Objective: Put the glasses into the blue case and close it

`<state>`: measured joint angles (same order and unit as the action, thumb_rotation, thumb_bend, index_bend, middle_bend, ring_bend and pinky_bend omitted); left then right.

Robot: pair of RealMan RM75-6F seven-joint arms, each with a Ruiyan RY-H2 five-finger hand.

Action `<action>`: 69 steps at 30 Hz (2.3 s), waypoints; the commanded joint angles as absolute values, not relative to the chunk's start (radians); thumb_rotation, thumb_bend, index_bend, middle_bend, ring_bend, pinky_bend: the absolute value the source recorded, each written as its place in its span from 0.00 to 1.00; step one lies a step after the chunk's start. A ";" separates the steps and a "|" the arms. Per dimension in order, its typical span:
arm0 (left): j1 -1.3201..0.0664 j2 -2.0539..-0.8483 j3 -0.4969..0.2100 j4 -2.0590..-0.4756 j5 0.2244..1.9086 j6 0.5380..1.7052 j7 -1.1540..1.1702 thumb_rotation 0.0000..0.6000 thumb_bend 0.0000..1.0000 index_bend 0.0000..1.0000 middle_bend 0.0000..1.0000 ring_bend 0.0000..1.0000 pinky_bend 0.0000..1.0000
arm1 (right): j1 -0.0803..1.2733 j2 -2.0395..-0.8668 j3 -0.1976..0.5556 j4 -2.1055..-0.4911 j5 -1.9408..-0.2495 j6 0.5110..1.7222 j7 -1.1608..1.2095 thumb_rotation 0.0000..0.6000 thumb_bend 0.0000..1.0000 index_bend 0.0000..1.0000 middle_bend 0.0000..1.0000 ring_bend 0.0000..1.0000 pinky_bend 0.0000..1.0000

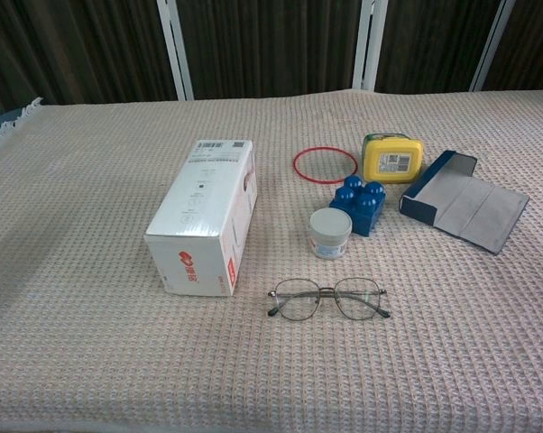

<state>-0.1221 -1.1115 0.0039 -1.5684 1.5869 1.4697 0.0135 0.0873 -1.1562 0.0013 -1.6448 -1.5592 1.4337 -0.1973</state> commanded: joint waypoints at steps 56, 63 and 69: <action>-0.056 -1.063 0.038 -1.539 1.680 1.602 -0.121 1.00 0.45 0.00 0.00 0.00 0.04 | 0.535 -1.766 0.086 -1.610 -1.224 1.157 -0.984 1.00 0.45 0.61 0.11 0.00 0.00; -0.051 -1.061 0.042 -1.532 1.692 1.615 -0.134 1.00 0.45 0.00 0.00 0.00 0.04 | 0.541 -1.812 0.071 -1.570 -1.211 1.172 -1.028 1.00 0.45 0.62 0.11 0.00 0.00; -0.048 -1.061 0.042 -1.530 1.695 1.621 -0.136 1.00 0.45 0.00 0.00 0.00 0.04 | 0.548 -1.834 0.067 -1.558 -1.198 1.174 -1.046 1.00 0.45 0.63 0.11 0.00 0.00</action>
<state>-0.0480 -1.0610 0.0417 -1.5303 1.6950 1.6213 -0.1363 0.5471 -1.8323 0.0674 -1.5598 -1.1993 1.1735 -1.0439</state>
